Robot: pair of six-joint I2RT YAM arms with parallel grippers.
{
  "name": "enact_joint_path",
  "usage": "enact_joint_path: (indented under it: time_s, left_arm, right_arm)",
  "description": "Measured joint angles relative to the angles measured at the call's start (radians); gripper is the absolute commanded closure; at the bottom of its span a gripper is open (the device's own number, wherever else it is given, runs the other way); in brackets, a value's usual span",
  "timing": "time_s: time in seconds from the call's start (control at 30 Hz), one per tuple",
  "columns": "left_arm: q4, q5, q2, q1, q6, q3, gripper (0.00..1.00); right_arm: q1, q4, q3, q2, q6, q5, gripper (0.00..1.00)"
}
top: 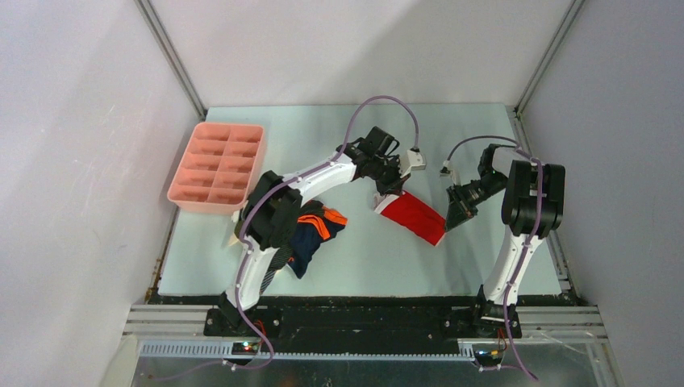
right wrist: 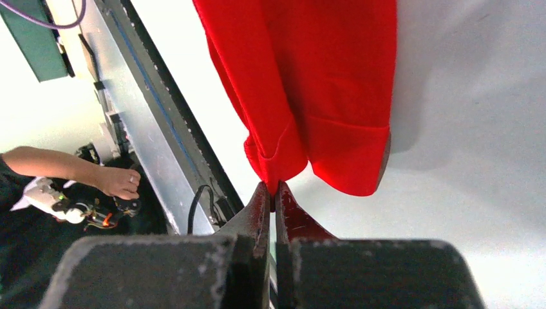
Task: Roll the underwear
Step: Fold the underwear at the center of the board.
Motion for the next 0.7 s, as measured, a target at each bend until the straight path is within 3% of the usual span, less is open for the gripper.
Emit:
enact_joint_path:
  time_s: [0.5, 0.7]
  left_arm:
    - [-0.001, -0.164, 0.039, 0.006, -0.129, 0.043, 1.00]
    - [-0.001, -0.190, 0.041, 0.016, -0.163, 0.043, 1.00]
  right_arm:
    - [-0.005, -0.045, 0.210, 0.116, 0.127, -0.048, 0.96]
    - [-0.005, -0.074, 0.287, 0.142, 0.150, -0.064, 1.00]
